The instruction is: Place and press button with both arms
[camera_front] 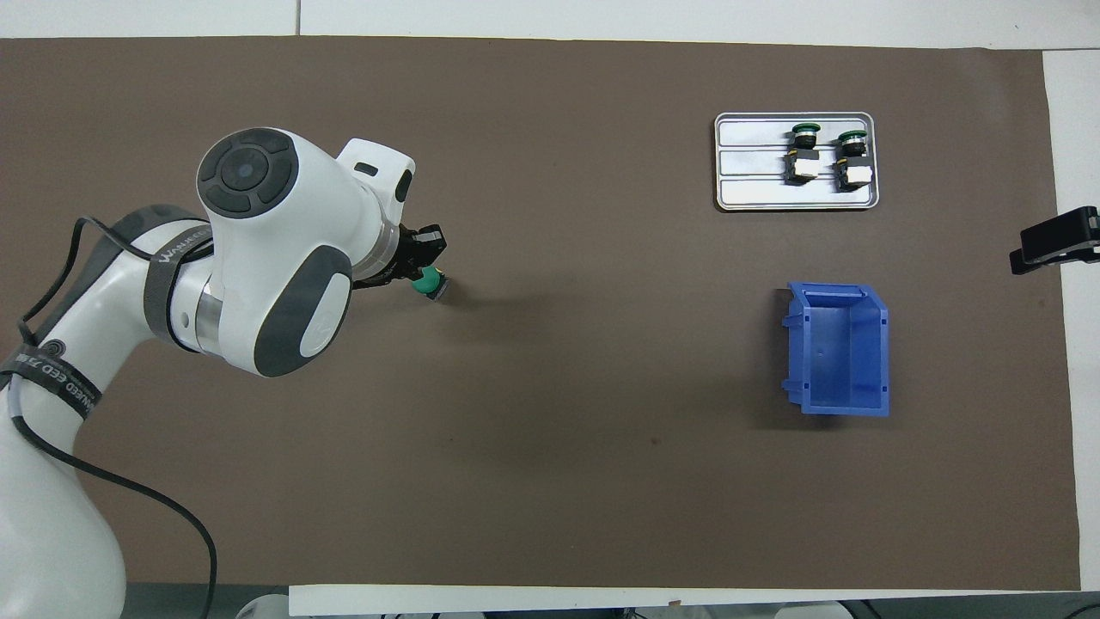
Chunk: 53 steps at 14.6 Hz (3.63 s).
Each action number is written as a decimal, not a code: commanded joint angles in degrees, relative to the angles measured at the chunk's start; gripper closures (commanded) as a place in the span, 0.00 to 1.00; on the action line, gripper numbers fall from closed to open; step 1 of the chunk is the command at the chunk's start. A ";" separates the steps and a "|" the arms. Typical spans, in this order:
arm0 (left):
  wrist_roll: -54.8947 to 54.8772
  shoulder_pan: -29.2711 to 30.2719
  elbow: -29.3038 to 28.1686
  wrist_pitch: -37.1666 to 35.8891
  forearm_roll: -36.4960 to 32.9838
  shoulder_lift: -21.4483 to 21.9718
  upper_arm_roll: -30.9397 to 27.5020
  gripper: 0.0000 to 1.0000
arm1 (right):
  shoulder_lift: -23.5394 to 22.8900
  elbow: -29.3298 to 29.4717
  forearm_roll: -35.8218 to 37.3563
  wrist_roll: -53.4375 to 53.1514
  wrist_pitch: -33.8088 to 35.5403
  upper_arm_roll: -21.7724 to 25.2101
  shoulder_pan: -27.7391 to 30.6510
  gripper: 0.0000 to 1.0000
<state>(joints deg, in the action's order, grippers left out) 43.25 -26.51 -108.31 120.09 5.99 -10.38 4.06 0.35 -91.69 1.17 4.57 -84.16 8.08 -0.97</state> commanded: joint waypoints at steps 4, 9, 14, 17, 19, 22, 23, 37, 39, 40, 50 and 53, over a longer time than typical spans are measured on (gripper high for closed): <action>-2.56 -1.26 -3.12 4.18 -1.07 -0.79 -0.46 1.00 | 1.41 -1.56 -0.03 0.97 0.23 -0.08 0.18 0.01; -2.56 -1.17 -5.94 6.38 -0.98 -0.17 -0.37 1.00 | 1.41 -1.56 -0.03 0.97 0.14 -0.08 0.18 0.01; -2.21 -1.18 -8.14 8.84 -0.98 -0.08 -0.37 1.00 | 1.41 -1.56 -0.03 0.97 0.14 -0.08 0.18 0.01; -1.68 -2.13 -9.02 10.51 -0.89 -0.34 -0.37 1.00 | 1.41 -1.56 -0.03 0.97 0.14 -0.08 0.18 0.01; -1.24 -2.49 -9.37 12.35 -0.89 -0.96 -0.37 1.00 | 1.50 -1.56 -0.03 0.97 0.14 -0.08 0.18 0.01; -1.42 -1.89 -8.85 11.05 -0.37 -0.44 -0.37 1.00 | 1.41 -1.56 -0.03 0.97 0.23 -0.08 0.18 0.01; -1.94 -1.53 -7.97 8.95 -0.37 -0.09 -0.46 1.00 | 1.41 -1.56 -0.03 0.97 0.23 -0.08 0.18 0.01; -14.59 13.75 0.64 -10.82 -0.63 9.67 -1.16 0.02 | 1.41 -1.56 -0.03 0.97 0.23 -0.08 0.18 0.01; -18.35 17.34 3.36 -15.04 -0.98 9.59 -1.60 0.00 | 1.41 -1.47 -0.12 0.88 -0.30 0.00 0.78 0.01; -22.64 19.72 4.24 -16.63 -0.98 9.67 -1.60 0.00 | 1.41 -1.39 -0.29 1.06 -0.30 -0.08 0.62 0.01; -32.70 26.86 18.04 -37.63 -1.24 9.59 -1.95 0.00 | -11.21 10.88 -9.25 -36.33 -6.88 -1.49 -27.57 0.01; -35.15 26.69 17.26 -37.91 -4.82 10.02 -2.83 0.00 | -25.43 25.55 -8.56 -50.30 -7.59 -1.66 -35.49 0.01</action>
<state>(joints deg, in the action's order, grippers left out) 10.85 -0.22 -91.29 83.83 4.58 -0.41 1.39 -12.94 -79.78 -6.41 -38.71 -93.11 5.88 -33.98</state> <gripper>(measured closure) 0.000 0.013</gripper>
